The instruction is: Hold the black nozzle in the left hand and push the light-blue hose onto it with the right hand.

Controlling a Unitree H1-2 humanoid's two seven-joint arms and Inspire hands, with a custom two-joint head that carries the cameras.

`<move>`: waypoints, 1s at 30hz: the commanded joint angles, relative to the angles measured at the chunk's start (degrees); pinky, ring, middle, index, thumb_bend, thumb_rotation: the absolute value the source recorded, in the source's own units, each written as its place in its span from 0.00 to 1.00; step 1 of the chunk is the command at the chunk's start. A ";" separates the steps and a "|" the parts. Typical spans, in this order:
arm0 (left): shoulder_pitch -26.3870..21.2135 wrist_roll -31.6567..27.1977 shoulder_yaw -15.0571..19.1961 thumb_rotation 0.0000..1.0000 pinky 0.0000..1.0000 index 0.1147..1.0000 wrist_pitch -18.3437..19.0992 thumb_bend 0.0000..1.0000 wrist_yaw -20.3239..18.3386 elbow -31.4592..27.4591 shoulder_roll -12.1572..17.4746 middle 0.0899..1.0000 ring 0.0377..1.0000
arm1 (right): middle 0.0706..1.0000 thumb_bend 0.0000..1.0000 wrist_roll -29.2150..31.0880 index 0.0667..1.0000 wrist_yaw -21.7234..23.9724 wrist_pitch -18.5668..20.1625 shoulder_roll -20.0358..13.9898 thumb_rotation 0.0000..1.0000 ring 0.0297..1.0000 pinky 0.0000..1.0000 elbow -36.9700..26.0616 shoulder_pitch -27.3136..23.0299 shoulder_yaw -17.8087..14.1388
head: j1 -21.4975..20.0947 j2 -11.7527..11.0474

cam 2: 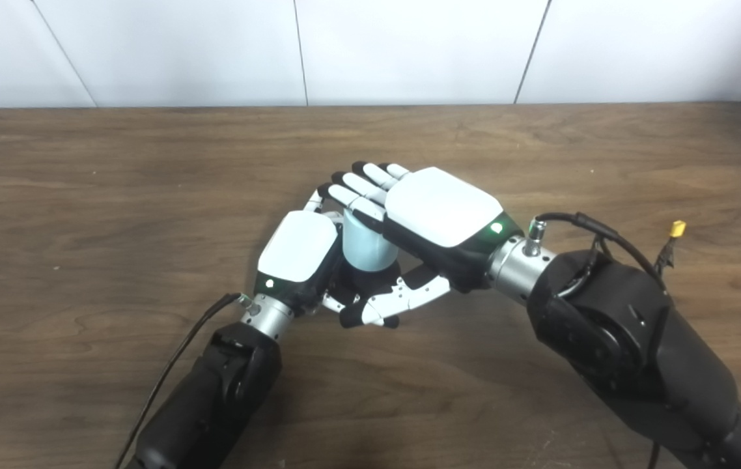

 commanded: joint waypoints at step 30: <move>-0.90 -2.15 0.94 0.00 1.00 0.45 -0.36 0.52 0.40 -2.46 -1.64 0.40 0.64 | 0.91 0.61 27.12 0.94 -10.06 4.54 3.27 1.00 0.85 0.76 2.37 0.66 -23.52 | 0.60 0.15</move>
